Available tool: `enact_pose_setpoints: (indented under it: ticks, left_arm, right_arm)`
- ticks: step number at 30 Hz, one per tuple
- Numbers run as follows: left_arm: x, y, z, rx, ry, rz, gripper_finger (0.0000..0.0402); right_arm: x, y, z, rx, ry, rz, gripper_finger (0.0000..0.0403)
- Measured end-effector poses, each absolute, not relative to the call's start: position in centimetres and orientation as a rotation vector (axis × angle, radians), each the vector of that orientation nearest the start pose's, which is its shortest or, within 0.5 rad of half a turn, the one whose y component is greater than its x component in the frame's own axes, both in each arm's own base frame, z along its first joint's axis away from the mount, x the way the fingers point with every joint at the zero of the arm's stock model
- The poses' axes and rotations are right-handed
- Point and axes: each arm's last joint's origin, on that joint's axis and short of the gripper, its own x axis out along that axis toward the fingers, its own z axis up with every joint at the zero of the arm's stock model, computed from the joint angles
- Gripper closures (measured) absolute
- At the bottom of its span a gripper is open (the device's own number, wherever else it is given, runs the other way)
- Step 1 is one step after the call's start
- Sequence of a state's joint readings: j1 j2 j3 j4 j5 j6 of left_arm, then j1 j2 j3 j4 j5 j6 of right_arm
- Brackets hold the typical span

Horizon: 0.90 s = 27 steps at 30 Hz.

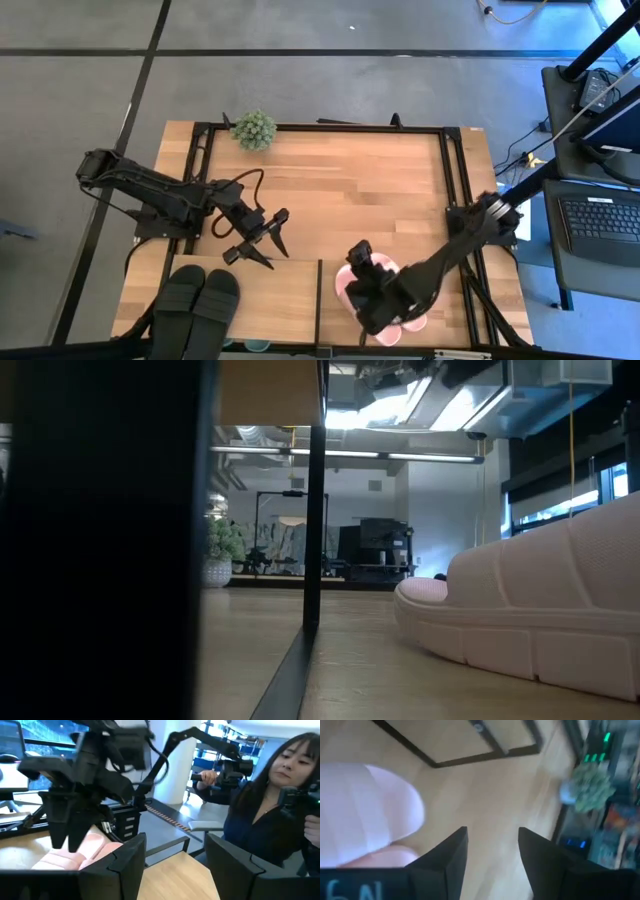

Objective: Pick and place slides into the shelf
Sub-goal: Put the left pink slipper on the shelf

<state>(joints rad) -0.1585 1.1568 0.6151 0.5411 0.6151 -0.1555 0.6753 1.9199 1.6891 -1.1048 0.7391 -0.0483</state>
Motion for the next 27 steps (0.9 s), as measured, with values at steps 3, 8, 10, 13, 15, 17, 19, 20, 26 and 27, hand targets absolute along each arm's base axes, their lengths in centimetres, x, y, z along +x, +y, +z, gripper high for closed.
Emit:
enact_pose_setpoints:
  ticks: [3,8,10,13,15,17,19,20,26,27]
  left_arm:
    - [24.0,-5.5,27.0,-0.157,0.063,-0.772,0.0207]
    - [24.1,-5.3,27.1,-0.246,0.09,-0.753,0.0207]
    - [24.2,-5.1,27.1,-0.246,0.087,-0.736,0.0207]
    - [24.3,-4.8,27.1,-0.248,0.083,-0.682,0.0207]
    - [24.4,-4.5,27.0,-0.25,0.085,-0.662,0.0207]
    - [24.4,-4.2,26.9,-0.254,0.095,-0.649,0.0207]
    - [24.4,-4.0,26.7,-0.259,0.118,-0.638,0.0207]
    - [24.4,-4.0,26.6,-0.262,0.131,-0.633,0.0207]
    - [24.4,-4.0,26.2,-0.27,0.17,-0.627,0.0207]
    - [24.4,-4.0,26.2,-0.27,0.167,-0.627,0.0207]
  right_arm:
    - [30.8,24.3,25.9,-0.873,1.09,-0.04,0.0226]
    - [29.5,27.3,25.2,-0.877,1.112,0.035,0.0226]
    - [29.1,28.1,25.0,-0.881,1.097,0.054,0.0226]
    - [28.5,29.1,25.0,-0.867,1.065,0.074,0.0226]
    - [28.1,29.4,24.9,-0.867,1.068,0.075,0.0226]
    - [27.8,29.6,24.8,-0.864,1.075,0.095,0.0226]
    - [27.7,29.7,24.7,-0.848,1.09,0.12,0.0226]
    - [27.6,29.8,24.7,-0.839,1.099,0.131,0.0226]
    - [27.7,30.0,24.7,-0.701,1.115,0.105,0.0226]
    - [27.7,30.1,24.7,-0.648,1.108,0.091,0.0226]
